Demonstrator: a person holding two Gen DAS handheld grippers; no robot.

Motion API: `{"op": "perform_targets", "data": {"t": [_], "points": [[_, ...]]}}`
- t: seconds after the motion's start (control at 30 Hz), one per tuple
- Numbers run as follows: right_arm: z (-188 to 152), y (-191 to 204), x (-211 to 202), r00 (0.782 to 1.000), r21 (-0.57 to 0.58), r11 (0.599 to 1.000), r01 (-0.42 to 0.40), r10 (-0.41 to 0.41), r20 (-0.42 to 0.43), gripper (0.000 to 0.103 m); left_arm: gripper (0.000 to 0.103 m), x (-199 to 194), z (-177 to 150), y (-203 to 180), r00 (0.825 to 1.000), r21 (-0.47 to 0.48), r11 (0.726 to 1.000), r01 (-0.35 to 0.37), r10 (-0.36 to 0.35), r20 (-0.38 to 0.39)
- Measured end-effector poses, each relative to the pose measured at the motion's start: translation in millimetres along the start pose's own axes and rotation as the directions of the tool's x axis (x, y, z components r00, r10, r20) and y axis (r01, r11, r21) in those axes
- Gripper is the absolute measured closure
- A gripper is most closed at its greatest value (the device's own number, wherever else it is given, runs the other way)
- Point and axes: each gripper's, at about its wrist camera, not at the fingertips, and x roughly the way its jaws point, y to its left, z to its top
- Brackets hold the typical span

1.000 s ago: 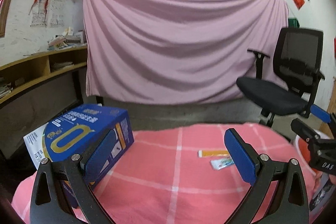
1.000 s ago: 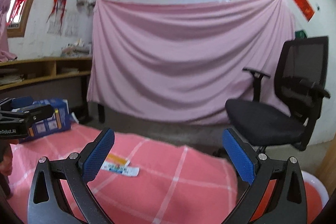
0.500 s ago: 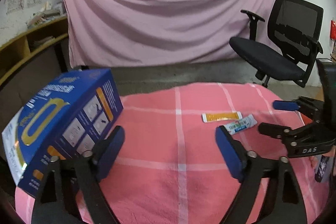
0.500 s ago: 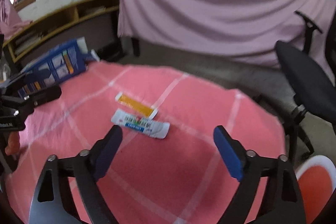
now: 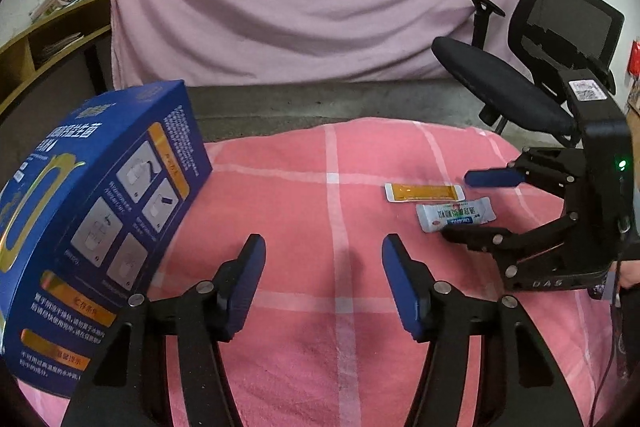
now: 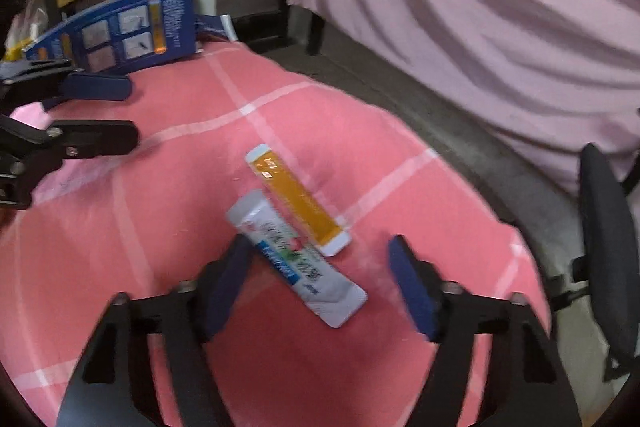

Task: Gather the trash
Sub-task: 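Grasp the orange sachet with the left tool while the right tool grasps the white sachet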

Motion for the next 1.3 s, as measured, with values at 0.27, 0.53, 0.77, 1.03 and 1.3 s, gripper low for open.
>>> {"op": "perform_targets", "data": {"t": [0.27,0.53,0.77,1.03,1.3], "points": [[-23.8,2.5,-18.2,1.000,0.034,0.999,0.003,-0.003,-0.005,0.082,0.048,17.2,11.9,-9.2,0.999,0.077,0.996,0.034,-0.031,-0.035],[-62.4,-9.1,-49.3,0.995,0.174,0.979,0.103,-0.103,-0.008,0.083,0.048,40.1,26.6,-23.3,0.995,0.136,0.987,0.083,-0.074,-0.073],[-97.5,-34.7,-72.6,0.973,0.407,0.888,0.215,-0.231,-0.011,0.083,0.049,60.4,46.8,-47.6,0.978,-0.010,0.985,0.175,-0.175,-0.113],[-104.0,-41.6,-75.8,0.974,0.457,0.868,0.194,-0.227,0.018,0.083,0.056,89.2,73.7,-77.0,0.982,-0.147,0.985,0.088,-0.111,-0.156],[-112.2,-50.0,-78.1,0.980,0.507,0.852,0.135,-0.191,0.060,0.083,0.081,100.5,76.9,-90.9,0.983,-0.114,0.989,-0.097,0.078,-0.165]]}}
